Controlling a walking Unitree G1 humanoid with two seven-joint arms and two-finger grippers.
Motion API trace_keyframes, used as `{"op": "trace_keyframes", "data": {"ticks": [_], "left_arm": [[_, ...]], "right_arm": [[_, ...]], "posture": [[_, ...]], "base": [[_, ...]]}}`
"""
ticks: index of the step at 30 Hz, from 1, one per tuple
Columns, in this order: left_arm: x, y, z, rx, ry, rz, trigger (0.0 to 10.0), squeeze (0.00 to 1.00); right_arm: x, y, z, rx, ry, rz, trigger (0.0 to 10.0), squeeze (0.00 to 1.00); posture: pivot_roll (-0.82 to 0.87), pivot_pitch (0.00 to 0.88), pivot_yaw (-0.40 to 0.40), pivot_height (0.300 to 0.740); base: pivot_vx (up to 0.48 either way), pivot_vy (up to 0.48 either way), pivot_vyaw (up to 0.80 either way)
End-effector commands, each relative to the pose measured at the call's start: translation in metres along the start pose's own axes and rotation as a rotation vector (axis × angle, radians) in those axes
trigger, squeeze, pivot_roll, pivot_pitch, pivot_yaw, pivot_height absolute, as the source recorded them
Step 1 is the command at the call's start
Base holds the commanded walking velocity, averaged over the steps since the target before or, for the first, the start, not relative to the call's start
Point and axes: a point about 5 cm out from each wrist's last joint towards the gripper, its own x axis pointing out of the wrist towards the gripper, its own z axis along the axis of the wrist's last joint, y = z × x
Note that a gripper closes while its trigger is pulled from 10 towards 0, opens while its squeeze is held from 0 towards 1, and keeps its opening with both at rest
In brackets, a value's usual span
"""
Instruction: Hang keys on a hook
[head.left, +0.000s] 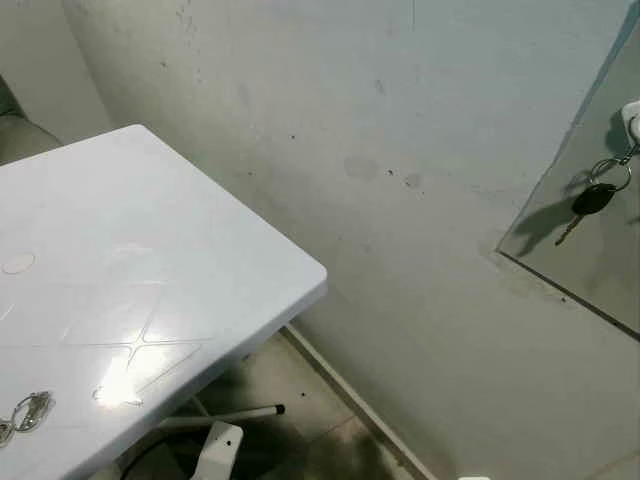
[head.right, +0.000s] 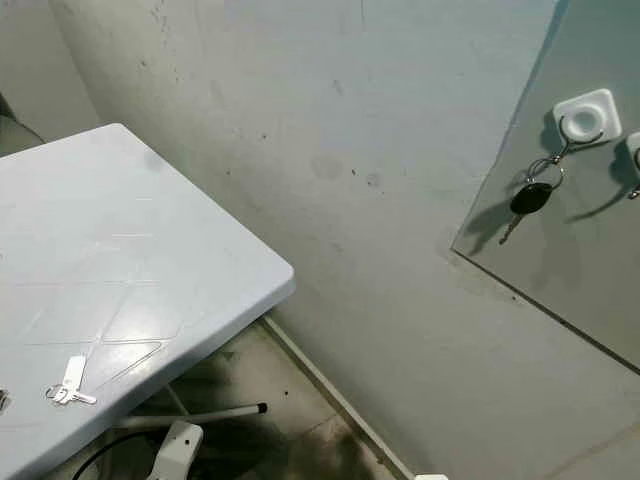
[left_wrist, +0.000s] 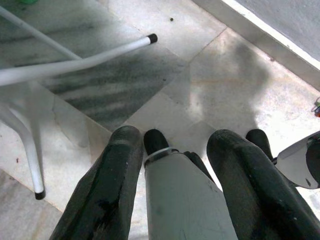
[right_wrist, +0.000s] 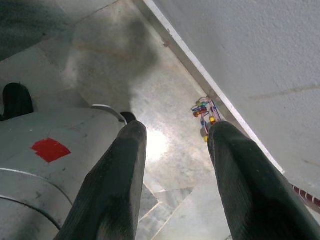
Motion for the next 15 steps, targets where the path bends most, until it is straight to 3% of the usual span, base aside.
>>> {"op": "trace_keyframes", "data": {"ticks": [1,15], "left_arm": [[-0.0015,0.0033,-0.005,-0.003,0.012,0.009,10.0,0.0],[-0.0014,0.0003,-0.0063,0.007,0.011,0.0,10.0,0.0]], "right_arm": [[-0.0004,0.0011,-0.0019,0.0,0.006,0.001,10.0,0.0],[-0.0022,0.0038,-0.011,0.015,0.038,-0.003,10.0,0.0]], "posture": [[-0.14,0.018,-0.013,0.74],[-0.15,0.022,0.0,0.74]], "base": [[0.0,0.0,0.0],[0.0,0.0,0.0]]}}
